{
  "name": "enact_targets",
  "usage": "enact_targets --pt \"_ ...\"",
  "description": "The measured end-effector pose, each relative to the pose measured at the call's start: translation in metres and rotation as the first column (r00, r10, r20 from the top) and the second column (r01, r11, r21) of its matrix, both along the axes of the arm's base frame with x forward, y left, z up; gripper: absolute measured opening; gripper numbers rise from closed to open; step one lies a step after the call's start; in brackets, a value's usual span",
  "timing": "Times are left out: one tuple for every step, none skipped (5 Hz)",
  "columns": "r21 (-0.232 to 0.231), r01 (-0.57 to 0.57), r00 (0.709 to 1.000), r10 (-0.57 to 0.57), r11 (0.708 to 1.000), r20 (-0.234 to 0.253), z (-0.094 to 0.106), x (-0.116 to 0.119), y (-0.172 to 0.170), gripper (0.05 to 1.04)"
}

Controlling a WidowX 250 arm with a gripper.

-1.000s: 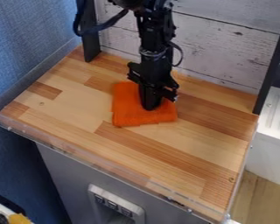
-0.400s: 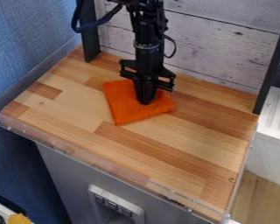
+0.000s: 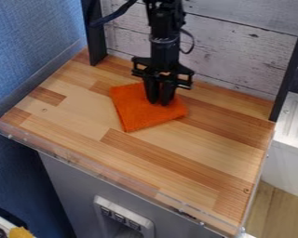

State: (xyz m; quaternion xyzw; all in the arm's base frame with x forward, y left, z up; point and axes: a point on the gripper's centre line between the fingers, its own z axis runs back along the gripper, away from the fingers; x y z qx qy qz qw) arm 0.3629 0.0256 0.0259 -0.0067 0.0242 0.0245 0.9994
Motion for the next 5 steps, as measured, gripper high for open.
enact_targets --pt "-0.001 0.003 1.0 -0.003 1.0 -0.014 0.018 0.007 -0.013 0.79" --pt "0.005 0.009 1.0 -0.009 1.0 -0.013 0.038 0.016 -0.024 0.995" --pt "0.01 0.015 1.0 -0.016 1.0 0.024 0.064 0.02 -0.035 0.999" --pt "0.018 0.026 0.999 -0.027 0.999 0.042 0.075 0.021 -0.046 0.999" --pt "0.023 0.044 0.997 -0.046 0.999 0.059 0.08 0.025 -0.058 0.998"
